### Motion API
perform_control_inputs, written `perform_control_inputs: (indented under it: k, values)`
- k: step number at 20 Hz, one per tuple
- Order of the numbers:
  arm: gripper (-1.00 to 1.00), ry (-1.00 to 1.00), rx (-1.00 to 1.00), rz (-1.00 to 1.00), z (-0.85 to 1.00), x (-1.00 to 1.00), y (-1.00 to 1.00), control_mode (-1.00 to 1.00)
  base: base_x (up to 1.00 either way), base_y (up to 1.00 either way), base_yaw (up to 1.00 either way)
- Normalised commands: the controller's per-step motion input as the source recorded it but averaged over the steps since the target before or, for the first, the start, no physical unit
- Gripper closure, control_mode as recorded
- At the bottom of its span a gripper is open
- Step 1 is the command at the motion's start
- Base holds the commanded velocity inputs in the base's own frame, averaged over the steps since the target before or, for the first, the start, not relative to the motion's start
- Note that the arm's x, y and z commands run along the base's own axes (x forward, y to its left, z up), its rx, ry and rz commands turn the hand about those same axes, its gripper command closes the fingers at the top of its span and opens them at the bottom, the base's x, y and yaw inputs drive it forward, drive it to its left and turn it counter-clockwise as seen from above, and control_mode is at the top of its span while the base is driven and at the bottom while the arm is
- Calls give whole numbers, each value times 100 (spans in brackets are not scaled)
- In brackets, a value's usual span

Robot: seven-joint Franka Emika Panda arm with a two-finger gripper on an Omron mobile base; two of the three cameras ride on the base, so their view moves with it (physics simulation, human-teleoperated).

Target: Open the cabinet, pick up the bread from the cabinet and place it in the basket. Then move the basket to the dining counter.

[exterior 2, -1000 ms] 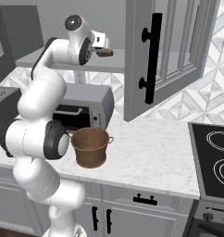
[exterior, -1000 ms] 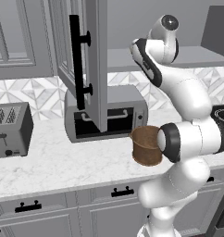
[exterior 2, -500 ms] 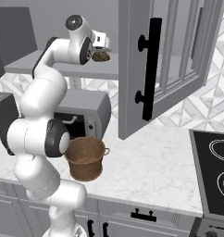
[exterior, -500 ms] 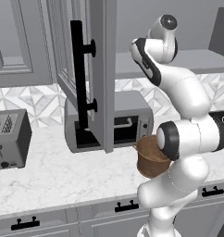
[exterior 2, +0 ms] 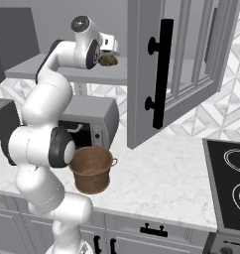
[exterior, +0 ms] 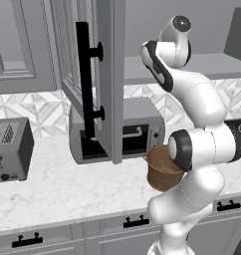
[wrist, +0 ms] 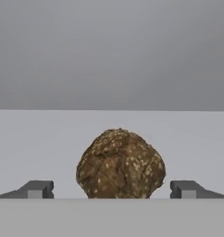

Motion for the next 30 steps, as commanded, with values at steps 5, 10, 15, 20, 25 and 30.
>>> perform_control_inputs:
  k: [5,10,15,20,25,30]
  values:
    - [-100,6,0,0,-14,0,-1,-100,0,0,0]
    - [-100,0,0,0,-15,0,0,-100,0,0,0]
    - [-100,2,0,0,-27,0,0,-100,0,0,0]
    - [-100,-1,0,0,-16,9,0,-100,0,0,0]
    - [-100,0,0,1,-2,21,0,-100,0,0,0]
    - [-100,0,0,0,0,44,-3,-100,0,0,0]
